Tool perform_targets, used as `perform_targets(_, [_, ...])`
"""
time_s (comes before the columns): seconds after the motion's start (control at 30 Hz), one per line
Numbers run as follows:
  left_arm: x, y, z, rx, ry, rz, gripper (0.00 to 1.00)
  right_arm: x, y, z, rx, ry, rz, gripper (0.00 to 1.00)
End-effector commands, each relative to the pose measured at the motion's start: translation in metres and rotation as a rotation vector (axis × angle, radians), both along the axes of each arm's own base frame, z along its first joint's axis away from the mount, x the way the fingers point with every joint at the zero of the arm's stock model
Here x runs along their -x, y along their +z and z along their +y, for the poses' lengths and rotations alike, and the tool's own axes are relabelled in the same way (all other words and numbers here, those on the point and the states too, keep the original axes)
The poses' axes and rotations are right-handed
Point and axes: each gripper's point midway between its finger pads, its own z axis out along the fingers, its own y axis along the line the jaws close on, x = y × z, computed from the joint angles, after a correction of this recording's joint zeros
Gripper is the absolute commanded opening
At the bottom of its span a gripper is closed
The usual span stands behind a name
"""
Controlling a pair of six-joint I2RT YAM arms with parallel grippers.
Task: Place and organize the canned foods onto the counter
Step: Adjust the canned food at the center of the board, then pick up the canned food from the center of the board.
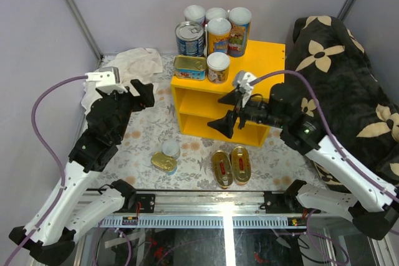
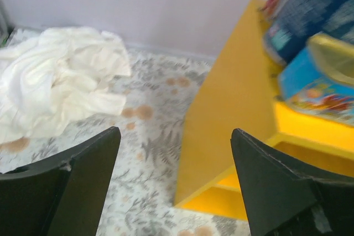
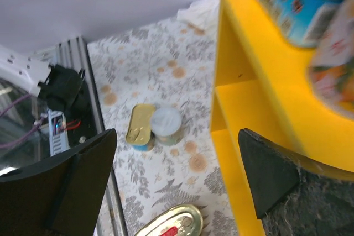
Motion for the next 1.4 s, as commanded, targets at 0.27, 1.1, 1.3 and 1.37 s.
perform_targets(0.27, [0.017,-0.123,0.024,-0.064,0.029,0.313,1.00,0.044,-0.081,0.081,0.071,0.203,0.030,1.00])
perform_targets(1.1, [0.021,-0.181,0.010,-0.061,-0.035,0.507,1.00,-0.017,-0.220,0.160,0.079,-0.101,0.194,1.00])
perform_targets(1.3, [0.022,-0.182,0.010,-0.062,-0.034,0.508,1.00,-0.011,-0.246,0.176,0.134,-0.079,0.189,1.00])
perform_targets(1.37, [0.022,-0.182,0.010,-0.063,-0.037,0.507,1.00,-0.010,-0.252,0.180,0.141,-0.074,0.189,1.00])
